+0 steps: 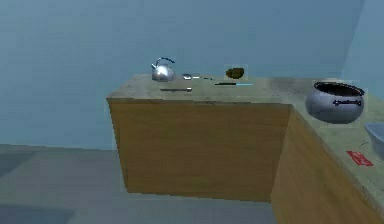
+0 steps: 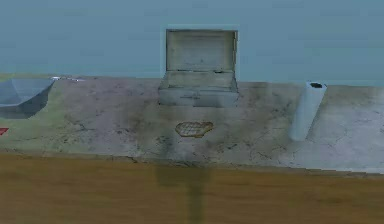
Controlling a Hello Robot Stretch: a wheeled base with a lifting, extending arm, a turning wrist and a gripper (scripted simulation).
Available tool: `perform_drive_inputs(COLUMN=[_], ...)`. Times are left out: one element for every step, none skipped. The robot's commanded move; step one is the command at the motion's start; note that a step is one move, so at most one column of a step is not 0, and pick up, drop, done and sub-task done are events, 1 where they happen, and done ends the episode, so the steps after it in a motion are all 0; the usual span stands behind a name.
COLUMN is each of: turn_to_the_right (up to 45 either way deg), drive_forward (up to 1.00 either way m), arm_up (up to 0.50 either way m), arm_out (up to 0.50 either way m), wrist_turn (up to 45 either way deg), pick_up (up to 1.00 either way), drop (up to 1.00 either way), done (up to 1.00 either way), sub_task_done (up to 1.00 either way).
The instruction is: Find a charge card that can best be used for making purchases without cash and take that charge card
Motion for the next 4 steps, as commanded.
perform_drive_inputs(turn_to_the_right=[21.0,0.0,-39.0,0.0], drive_forward=[0.00,0.50,0.00,0.00], arm_up=[0.00,0.00,0.00,0.50], arm_out=[0.00,0.00,0.00,0.00], wrist_turn=[0.0,0.0,0.0,0.0], pick_up=[0.00,0.00,0.00,0.00], drop=[0.00,0.00,0.00,0.00], done=[0.00,0.00,0.00,0.00], sub_task_done=[0.00,0.00,0.00,0.00])
